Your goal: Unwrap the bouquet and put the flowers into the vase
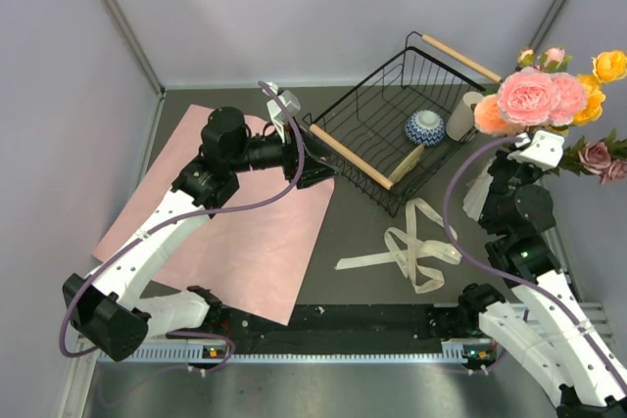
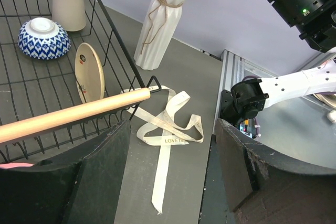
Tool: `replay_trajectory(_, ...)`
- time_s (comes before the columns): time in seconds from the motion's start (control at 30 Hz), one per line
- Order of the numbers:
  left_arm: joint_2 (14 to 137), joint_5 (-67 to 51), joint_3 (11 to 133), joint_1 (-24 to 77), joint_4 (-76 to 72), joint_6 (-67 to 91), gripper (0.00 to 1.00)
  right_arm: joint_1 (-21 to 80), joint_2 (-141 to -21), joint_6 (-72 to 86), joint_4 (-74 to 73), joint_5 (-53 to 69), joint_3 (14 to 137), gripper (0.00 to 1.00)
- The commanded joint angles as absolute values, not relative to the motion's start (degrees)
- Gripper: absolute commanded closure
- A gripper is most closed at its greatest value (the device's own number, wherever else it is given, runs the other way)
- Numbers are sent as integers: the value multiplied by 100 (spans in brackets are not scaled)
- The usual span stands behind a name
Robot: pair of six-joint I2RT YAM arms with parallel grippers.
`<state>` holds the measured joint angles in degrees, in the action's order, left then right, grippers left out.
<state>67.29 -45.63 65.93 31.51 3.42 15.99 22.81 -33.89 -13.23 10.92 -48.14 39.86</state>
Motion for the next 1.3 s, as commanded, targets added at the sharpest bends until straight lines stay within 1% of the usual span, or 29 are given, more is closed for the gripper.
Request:
replay_trajectory(0.0, 6627, -4685, 6574, 3164, 44, 1617, 29, 2206, -3604, -1169, 176, -4913, 4007, 86)
replay_trajectory(0.03, 6636, -4685, 6566, 3164, 44, 1617, 29, 2215, -3577, -1178, 115, -4913, 4043, 81)
replay_trajectory(0.17, 6662, -4693, 6566, 3164, 44, 1626, 29, 2206, -3455, -1230, 17, -4878, 4262, 70)
replay_trajectory(0.5, 6767, -4729, 6539, 3164, 44, 1687, 29, 2206, -3173, -1187, -605, -4720, 4517, 59)
replay_trajectory(0.57, 6768, -4729, 6539, 3164, 44, 1679, 29, 2206, -3155, -1160, -764, -4685, 4657, 54)
replay_trajectory(0.63, 6768, -4711, 6548, 3164, 44, 1679, 29, 2215, -3120, -1081, -1124, -4562, 4807, 48)
replay_trajectory(0.8, 6768, -4711, 6539, 3164, 53, 1670, 29, 2206, -2910, -739, -1967, -4202, 5422, 39)
replay_trajectory(0.87, 6776, -4720, 6548, 3164, 44, 1670, 29, 2206, -2761, -590, -2380, -4087, 5632, 32)
replay_trajectory(0.97, 6768, -4693, 6548, 3164, 44, 1644, 29, 2206, -2594, -423, -2960, -3841, 5931, 27)
replay_trajectory(1.07, 6759, -4650, 6548, 3164, 53, 1591, 28, 2215, -2505, -317, -3627, -3350, 6256, 22)
replay_trajectory(1.1, 6750, -4623, 6548, 3164, 44, 1582, 28, 2215, -2479, -308, -3786, -2853, 6345, 20)
replay_trajectory(1.17, 6750, -4579, 6557, 3164, 79, 1512, 28, 2215, -2478, -238, -4251, -2148, 6600, 12)
replay_trajectory(1.2, 6741, -4527, 6565, 3164, 97, 1486, 28, 2206, -2557, -176, -4402, -1405, 6679, 8)
replay_trajectory(1.27, 6724, -4474, 6600, 3164, 193, 1407, 28, 2206, -2663, -45, -4701, -532, 6864, 7)
